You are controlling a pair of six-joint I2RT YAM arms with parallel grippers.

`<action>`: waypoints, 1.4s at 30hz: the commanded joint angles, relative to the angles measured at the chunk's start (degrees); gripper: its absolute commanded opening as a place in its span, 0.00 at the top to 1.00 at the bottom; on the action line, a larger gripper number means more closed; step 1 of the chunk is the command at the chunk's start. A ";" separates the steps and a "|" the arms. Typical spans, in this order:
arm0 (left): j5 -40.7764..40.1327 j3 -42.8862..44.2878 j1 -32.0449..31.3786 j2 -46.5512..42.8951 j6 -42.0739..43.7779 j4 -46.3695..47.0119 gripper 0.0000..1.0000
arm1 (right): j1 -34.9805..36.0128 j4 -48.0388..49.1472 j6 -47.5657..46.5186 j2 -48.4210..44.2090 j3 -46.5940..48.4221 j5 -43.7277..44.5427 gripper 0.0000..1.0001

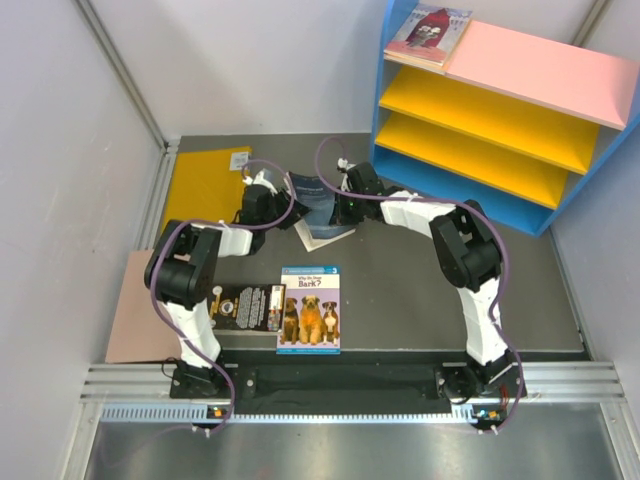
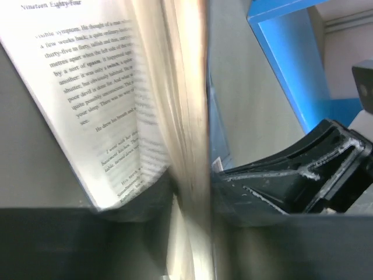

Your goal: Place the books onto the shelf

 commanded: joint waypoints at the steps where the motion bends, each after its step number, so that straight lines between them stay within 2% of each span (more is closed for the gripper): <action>1: 6.50 3.27 -2.43 2.14 -1.84 5.38 1.00 | 1.64 -5.75 -1.59 4.20 -1.37 -0.77 1.00; 3: 6.06 2.93 -2.43 1.62 -1.93 5.03 1.00 | 1.55 -5.14 -1.94 2.71 -2.69 0.54 1.00; 6: 5.36 3.27 -2.43 -0.31 -0.27 1.70 1.00 | 1.72 -2.69 -3.26 -3.52 -6.99 4.31 0.93; 8: 5.18 3.80 -2.34 -1.20 0.36 -1.37 1.00 | 1.99 -2.24 -5.10 -10.54 -11.21 8.35 0.73; 9: 5.27 4.76 -2.34 -1.90 0.71 -2.78 1.00 | 2.42 -2.15 -6.06 -13.18 -12.70 13.25 0.63; 10: 5.70 5.20 -2.25 -2.16 0.80 -4.27 1.00 | 3.47 -2.59 -7.90 -18.16 -14.89 16.43 0.47; 12: 6.50 6.87 -2.34 -2.69 0.62 -5.77 1.00 | 4.97 -4.42 -9.85 -22.41 -16.66 24.32 0.33; 13: 7.37 7.40 -2.25 -2.87 0.27 -6.39 1.00 | 6.63 -5.31 -11.77 -26.09 -17.80 27.07 0.22; 16: 9.39 9.07 -2.25 -3.40 -1.66 -7.62 1.00 | 10.58 -7.60 -14.50 -31.90 -20.87 38.40 0.01; 21: 12.47 11.97 -2.25 -3.57 -4.64 -9.38 1.00 | 15.16 -8.39 -16.09 -38.07 -26.15 51.41 0.00; 26: 15.72 12.50 -2.16 -2.61 -8.95 -5.70 1.00 | 16.49 -9.36 -15.22 -40.19 -30.46 55.13 0.00; 32: 22.84 12.94 -1.90 -1.46 -15.81 3.09 1.00 | 16.31 -6.38 -12.85 -44.49 -35.91 54.52 0.00; 35: 25.04 13.29 -1.81 -2.42 -14.07 2.84 1.00 | 14.04 -3.65 -12.14 -48.53 -38.81 49.88 0.00; 38: 26.88 12.68 -1.81 -3.74 -10.73 2.14 1.00 | 7.11 -2.16 -9.33 -53.45 -41.10 38.82 0.00; 39: 27.32 12.24 -1.73 -4.10 -9.85 1.96 1.00 | 4.65 -0.24 -8.89 -56.59 -42.06 30.87 0.00; 40: 27.76 11.80 -1.81 -4.36 -9.05 2.04 1.00 | 0.01 0.65 -7.58 -58.19 -43.81 27.31 0.00; 42: 28.91 10.49 -1.81 -4.89 -6.86 1.87 1.00 | -4.06 3.37 -6.61 -62.22 -45.49 18.02 0.01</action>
